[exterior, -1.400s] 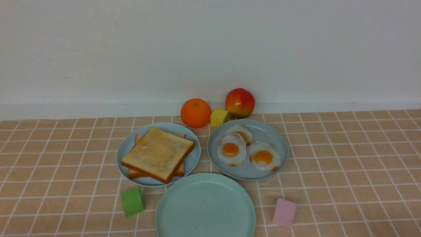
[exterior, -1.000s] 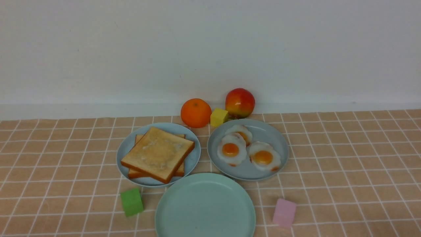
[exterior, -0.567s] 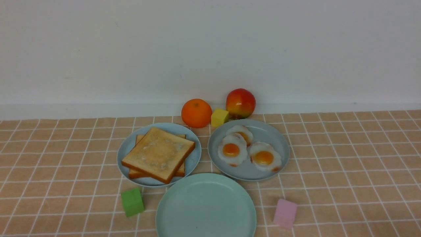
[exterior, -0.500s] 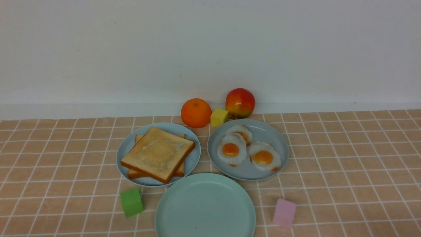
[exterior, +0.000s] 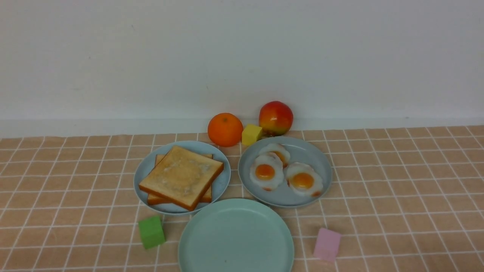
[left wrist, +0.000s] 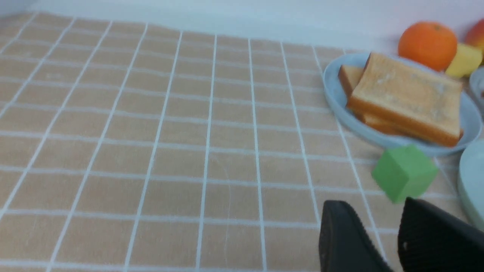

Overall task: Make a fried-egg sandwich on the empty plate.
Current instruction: Use the left arm to grab a slice of bread

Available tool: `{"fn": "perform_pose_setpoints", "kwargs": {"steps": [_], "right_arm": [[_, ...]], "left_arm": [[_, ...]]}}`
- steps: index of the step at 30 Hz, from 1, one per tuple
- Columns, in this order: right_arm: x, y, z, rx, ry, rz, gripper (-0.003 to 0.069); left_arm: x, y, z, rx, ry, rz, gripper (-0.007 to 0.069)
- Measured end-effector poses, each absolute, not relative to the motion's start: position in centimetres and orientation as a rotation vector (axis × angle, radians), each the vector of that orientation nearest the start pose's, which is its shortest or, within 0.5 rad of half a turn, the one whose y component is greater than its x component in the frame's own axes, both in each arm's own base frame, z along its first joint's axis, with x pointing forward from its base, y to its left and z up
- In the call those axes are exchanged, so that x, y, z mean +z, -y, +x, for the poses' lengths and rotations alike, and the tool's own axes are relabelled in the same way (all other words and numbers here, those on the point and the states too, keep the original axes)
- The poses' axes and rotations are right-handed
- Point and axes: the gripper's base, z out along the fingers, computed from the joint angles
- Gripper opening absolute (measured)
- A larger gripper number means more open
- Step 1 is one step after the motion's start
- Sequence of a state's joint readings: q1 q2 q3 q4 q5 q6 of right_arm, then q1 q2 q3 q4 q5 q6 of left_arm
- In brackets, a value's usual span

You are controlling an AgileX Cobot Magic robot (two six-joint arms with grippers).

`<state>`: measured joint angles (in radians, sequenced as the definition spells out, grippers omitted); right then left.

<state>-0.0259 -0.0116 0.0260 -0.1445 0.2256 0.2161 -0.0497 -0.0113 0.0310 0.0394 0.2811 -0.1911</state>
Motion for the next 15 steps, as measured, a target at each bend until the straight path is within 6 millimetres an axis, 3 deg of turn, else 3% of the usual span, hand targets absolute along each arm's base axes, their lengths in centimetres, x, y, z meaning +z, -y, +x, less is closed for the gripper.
{"fn": "perform_pose_setpoints", "kwargs": {"steps": [8, 15], "right_arm": [[21.7, 0.0, 5.5, 0.049, -1.367, 0.049, 0.0239], [22.9, -0.2, 5.2, 0.109, -1.233, 0.055, 0.0239]], "left_arm": [[19.5, 0.3, 5.7, -0.154, -1.592, -0.084, 0.0238], [19.7, 0.3, 5.7, -0.156, -1.574, -0.083, 0.0238]]}}
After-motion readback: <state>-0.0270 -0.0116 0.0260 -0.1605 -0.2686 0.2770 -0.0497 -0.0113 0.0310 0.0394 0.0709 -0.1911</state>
